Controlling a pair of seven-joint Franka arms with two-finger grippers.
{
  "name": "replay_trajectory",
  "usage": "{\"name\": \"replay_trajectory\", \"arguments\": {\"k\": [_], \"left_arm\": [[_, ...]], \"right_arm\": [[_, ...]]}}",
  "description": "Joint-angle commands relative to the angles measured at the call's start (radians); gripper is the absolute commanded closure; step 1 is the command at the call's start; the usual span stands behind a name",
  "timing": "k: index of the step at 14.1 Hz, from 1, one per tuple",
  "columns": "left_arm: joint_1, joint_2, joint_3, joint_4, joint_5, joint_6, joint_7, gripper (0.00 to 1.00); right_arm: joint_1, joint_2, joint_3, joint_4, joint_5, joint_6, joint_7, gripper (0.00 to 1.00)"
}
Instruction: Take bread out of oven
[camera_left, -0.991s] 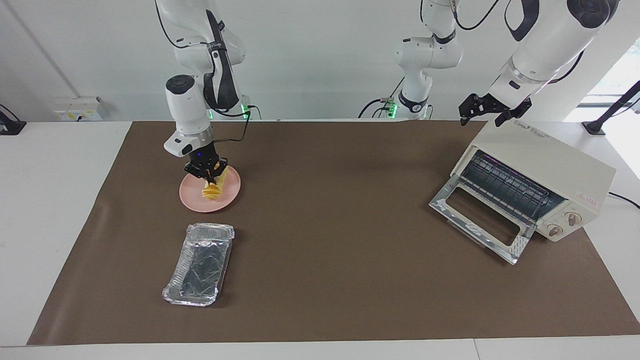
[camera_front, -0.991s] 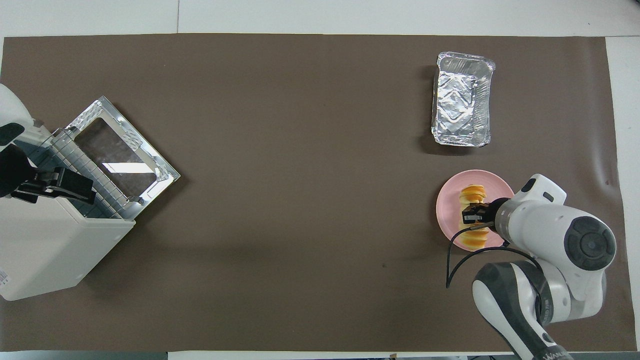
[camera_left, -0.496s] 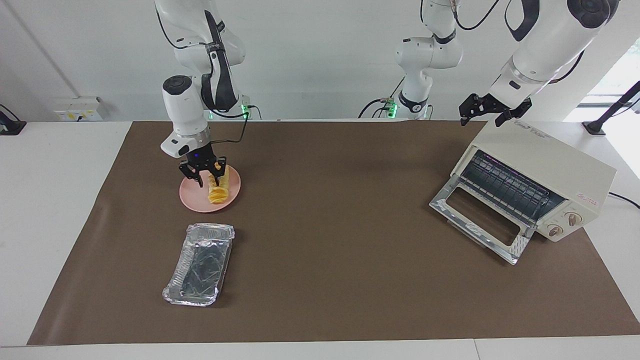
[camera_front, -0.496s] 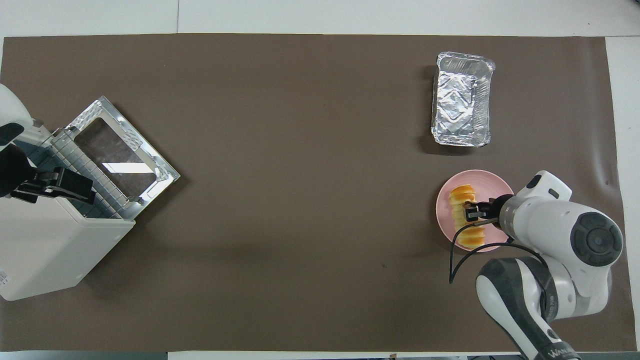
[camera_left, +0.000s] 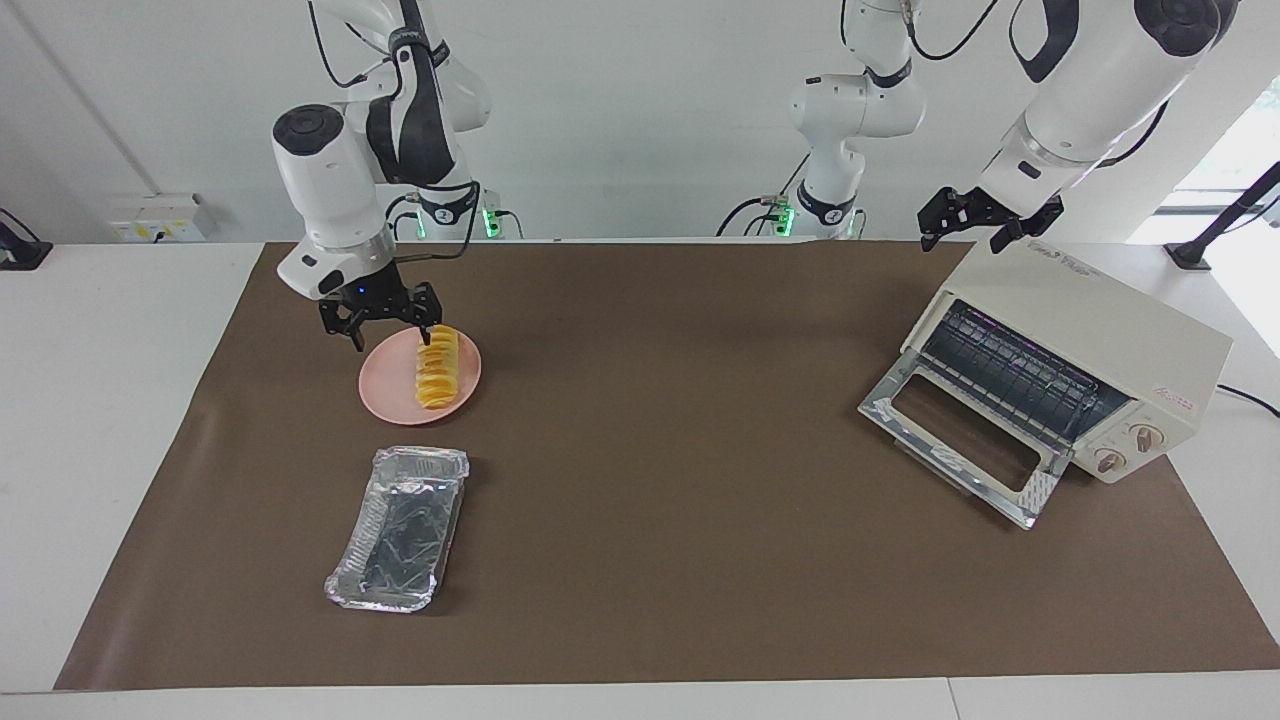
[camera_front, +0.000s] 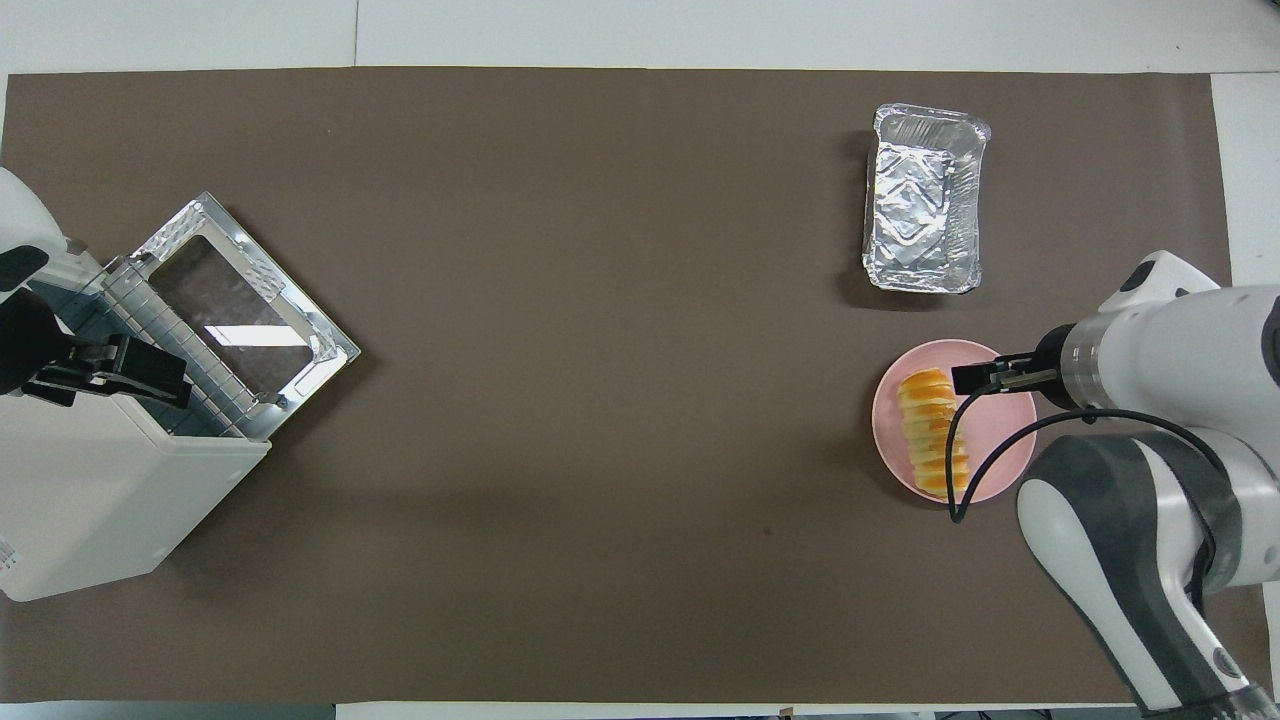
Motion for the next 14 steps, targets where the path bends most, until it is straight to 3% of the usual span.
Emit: {"name": "replay_trajectory", "arguments": {"k": [1,8,14], "left_arm": [[0.016,-0.018,-0.012,-0.010,0.016,-0.012,0.013,0.00],[0.016,-0.018,-0.011,-0.010,0.015,-0.012,0.013,0.00],[0.016,-0.018,-0.011,-0.010,0.016,-0.012,0.013,0.00]], "right_arm": [[-0.017,0.041,0.009,0.105,0.018,-0.065,-0.032,0.00],[-0.058,0.048,0.006,0.339,0.019,-0.390,-0.172,0.00],[-0.082,0.073,0.004,0.499,0.019,-0.617,-0.175,0.00]]}}
